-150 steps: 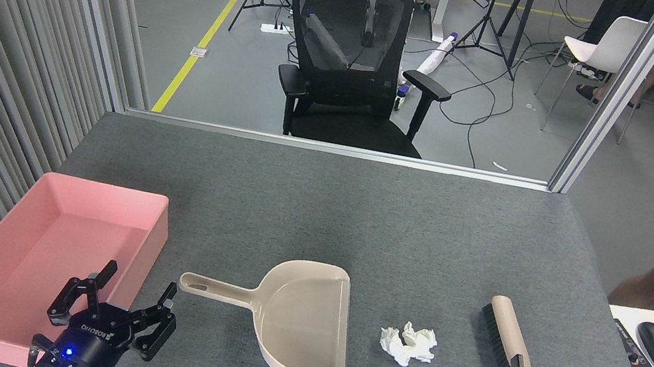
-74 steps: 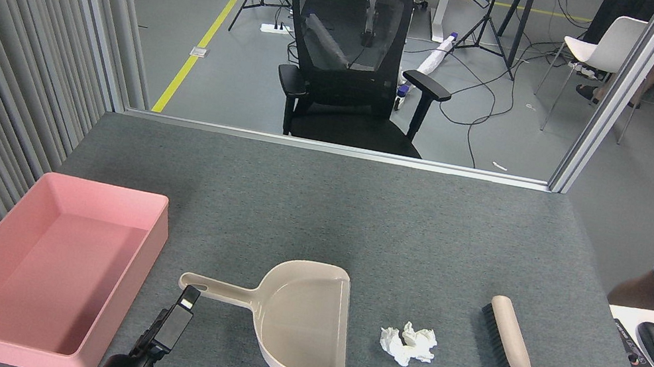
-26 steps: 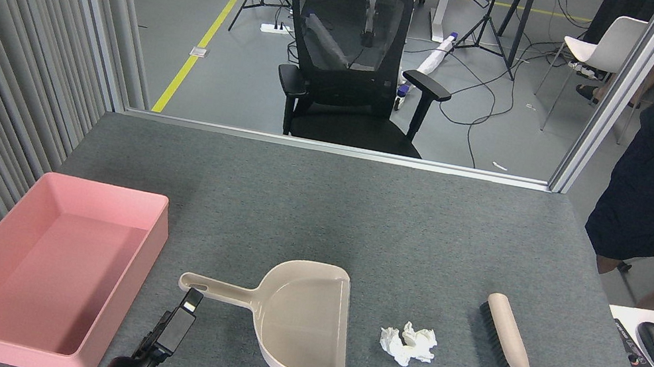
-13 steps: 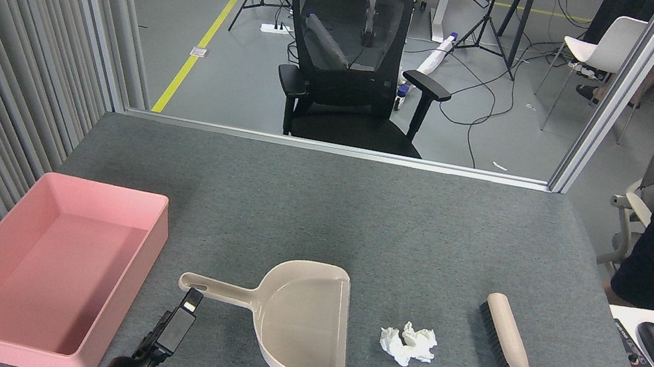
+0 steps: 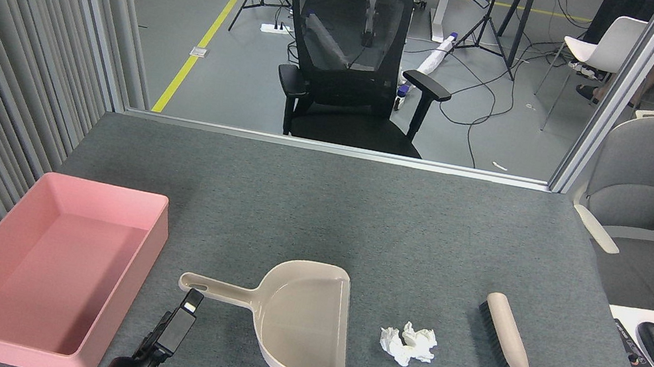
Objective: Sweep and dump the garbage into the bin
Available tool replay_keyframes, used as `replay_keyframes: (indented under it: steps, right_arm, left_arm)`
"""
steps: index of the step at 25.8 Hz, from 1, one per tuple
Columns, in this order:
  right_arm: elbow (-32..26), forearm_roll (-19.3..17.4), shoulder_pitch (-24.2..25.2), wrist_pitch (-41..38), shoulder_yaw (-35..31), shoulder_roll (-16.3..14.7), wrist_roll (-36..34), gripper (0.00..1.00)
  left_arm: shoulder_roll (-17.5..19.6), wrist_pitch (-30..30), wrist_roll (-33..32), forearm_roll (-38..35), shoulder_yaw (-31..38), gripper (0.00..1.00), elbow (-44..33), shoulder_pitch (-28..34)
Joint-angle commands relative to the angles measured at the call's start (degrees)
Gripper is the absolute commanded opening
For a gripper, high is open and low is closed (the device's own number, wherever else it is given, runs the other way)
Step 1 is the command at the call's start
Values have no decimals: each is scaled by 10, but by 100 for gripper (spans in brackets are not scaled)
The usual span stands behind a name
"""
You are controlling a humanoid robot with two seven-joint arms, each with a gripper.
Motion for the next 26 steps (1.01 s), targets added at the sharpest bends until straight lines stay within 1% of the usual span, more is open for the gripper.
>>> replay_keyframes:
  steps: [1, 3, 6, 8, 12, 15, 16, 17, 18, 20, 22, 26]
  right_arm:
    - [0, 0, 0, 0, 1, 0, 0, 62]
    - [0, 0, 0, 1, 1, 0, -1, 56]
    - [0, 1, 0, 0, 1, -1, -2, 56]
    - [0, 2, 1, -1, 1, -1, -4, 53]
    - [0, 3, 2, -4, 1, -1, -5, 34]
    - [0, 3, 2, -4, 6, -2, -5, 27]
    - [0, 3, 2, -5, 6, -1, -5, 23]
    - [1, 3, 2, -5, 6, -1, -5, 22]
    - [0, 3, 2, -6, 6, -1, -7, 18]
    - [1, 3, 2, -6, 6, -2, -11, 14]
    - [1, 3, 2, -6, 7, -2, -13, 4]
    - [0, 4, 3, -12, 7, -3, -26, 4]
  left_arm:
    - [0, 1, 0, 0, 0, 100, 0, 0]
    - [0, 1, 0, 0, 0, 100, 0, 0]
    - [0, 1, 0, 0, -2, 100, 0, 0]
    - [0, 0, 0, 0, -2, 100, 0, -1]
    - [0, 1, 0, 0, -3, 100, 0, 0]
    - [0, 1, 0, 0, -3, 100, 0, 0]
    - [0, 1, 0, 0, -3, 100, 0, 0]
    - [0, 1, 0, 0, -3, 100, 0, 0]
    - [0, 1, 0, 0, -3, 100, 0, 0]
    - [0, 1, 0, 0, -3, 100, 0, 0]
    - [0, 1, 0, 0, -3, 100, 0, 0]
    - [0, 1, -1, 1, -10, 100, -1, 0]
